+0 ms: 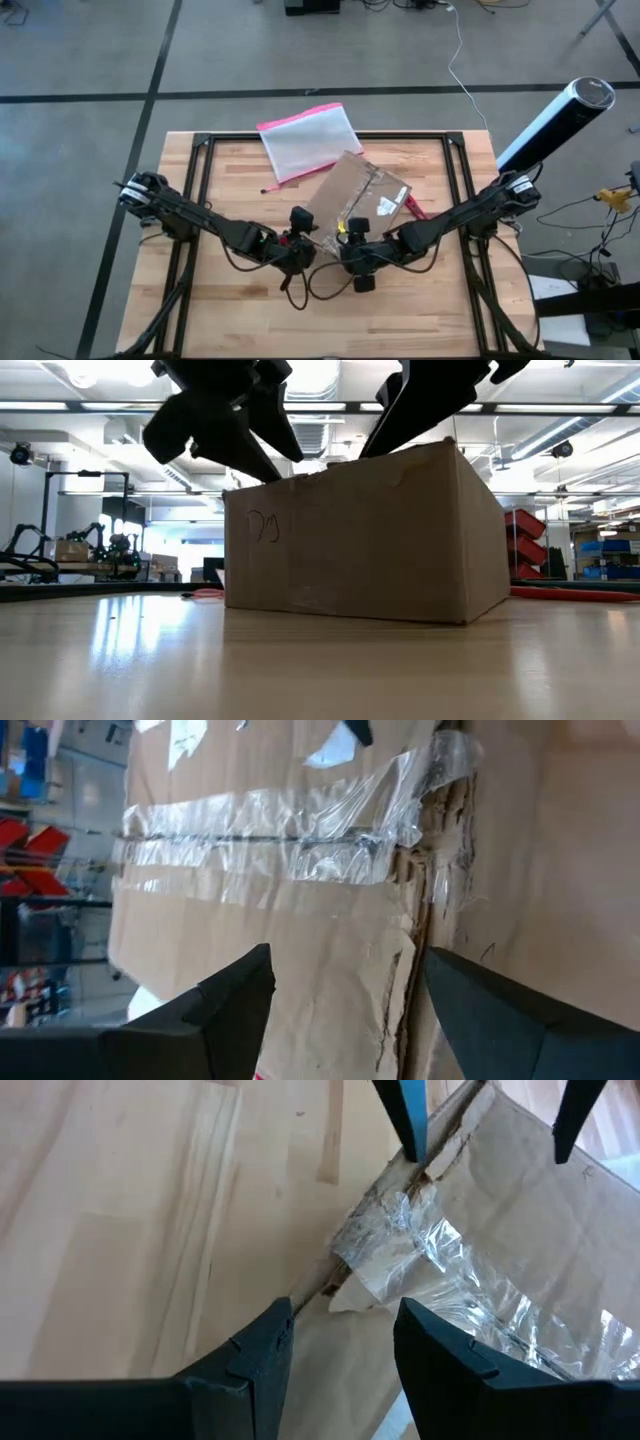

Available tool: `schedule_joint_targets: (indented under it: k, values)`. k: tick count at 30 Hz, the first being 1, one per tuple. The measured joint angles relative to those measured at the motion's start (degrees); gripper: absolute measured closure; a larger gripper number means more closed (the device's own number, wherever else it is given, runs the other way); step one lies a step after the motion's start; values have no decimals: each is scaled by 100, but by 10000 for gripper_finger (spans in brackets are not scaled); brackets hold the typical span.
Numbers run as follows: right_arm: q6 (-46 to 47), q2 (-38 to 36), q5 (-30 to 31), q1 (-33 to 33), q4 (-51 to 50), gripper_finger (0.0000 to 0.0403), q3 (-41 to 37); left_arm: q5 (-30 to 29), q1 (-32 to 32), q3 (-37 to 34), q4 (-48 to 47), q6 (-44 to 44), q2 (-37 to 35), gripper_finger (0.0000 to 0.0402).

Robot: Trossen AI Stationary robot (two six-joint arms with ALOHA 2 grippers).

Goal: Unpack boxes
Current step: Open the cardboard box using the box cutter

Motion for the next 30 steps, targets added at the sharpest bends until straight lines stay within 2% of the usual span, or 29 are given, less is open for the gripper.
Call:
schedule_joint_targets:
  k: [7, 30]
  values:
    - [-41, 0, 26, -7, 124, 242, 0, 230, 0, -5, -19, 113, 4, 149]
    - [-36, 0, -170, 26, 389, 243, 0, 381, 249, -90, -23, 129, 139, 153]
